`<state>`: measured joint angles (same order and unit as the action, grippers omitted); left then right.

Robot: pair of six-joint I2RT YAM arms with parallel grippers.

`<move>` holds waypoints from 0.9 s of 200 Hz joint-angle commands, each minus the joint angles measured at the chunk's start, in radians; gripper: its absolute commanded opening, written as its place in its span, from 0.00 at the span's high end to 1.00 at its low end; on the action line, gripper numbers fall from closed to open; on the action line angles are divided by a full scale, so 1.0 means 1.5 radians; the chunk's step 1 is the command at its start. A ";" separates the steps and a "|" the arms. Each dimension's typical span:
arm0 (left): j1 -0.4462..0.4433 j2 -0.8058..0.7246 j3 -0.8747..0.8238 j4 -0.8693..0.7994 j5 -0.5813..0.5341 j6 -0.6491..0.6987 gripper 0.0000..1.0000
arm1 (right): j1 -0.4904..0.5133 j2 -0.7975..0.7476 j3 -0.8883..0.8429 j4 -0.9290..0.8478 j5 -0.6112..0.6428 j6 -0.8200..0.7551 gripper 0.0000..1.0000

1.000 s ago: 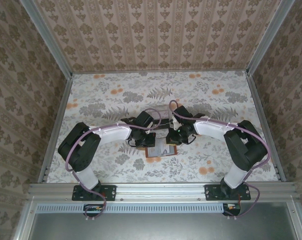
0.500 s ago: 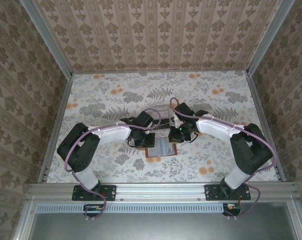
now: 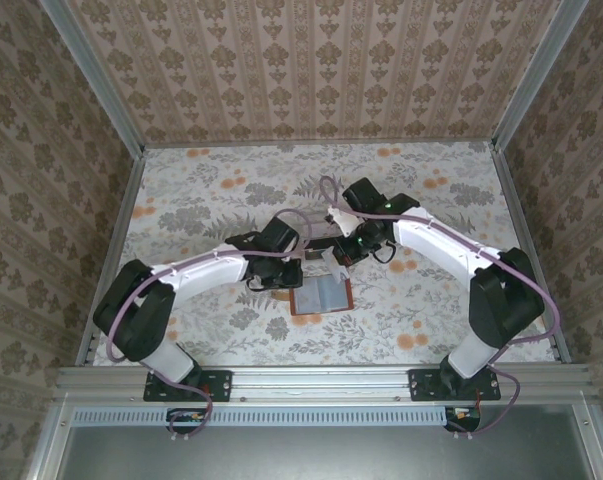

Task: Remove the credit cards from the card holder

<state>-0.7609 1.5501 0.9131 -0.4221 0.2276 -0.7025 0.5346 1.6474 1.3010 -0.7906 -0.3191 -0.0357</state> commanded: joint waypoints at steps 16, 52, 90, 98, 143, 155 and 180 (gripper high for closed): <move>0.033 -0.050 -0.055 0.000 -0.020 -0.005 0.87 | 0.002 0.044 0.086 -0.074 0.074 -0.304 1.00; 0.052 -0.084 -0.093 -0.004 -0.027 -0.009 0.86 | 0.013 0.107 0.184 -0.129 0.117 -0.475 1.00; 0.062 -0.097 -0.115 -0.004 -0.025 -0.009 0.86 | 0.019 0.197 0.329 -0.215 0.161 -0.583 1.00; 0.063 -0.099 -0.119 -0.004 -0.025 -0.009 0.86 | 0.019 0.214 0.355 -0.234 0.164 -0.599 1.00; 0.072 -0.100 -0.130 0.000 -0.024 -0.013 0.86 | 0.020 0.300 0.477 -0.323 0.172 -0.669 1.00; 0.074 -0.100 -0.130 -0.002 -0.023 -0.012 0.86 | 0.020 0.321 0.506 -0.336 0.179 -0.683 1.00; 0.078 -0.101 -0.132 -0.005 -0.025 -0.012 0.86 | 0.020 0.367 0.577 -0.364 0.183 -0.702 1.00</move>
<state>-0.6529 1.4178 0.7269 -0.4194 0.2005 -0.7094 0.5610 2.1353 2.0659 -1.2266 -0.0689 -1.0100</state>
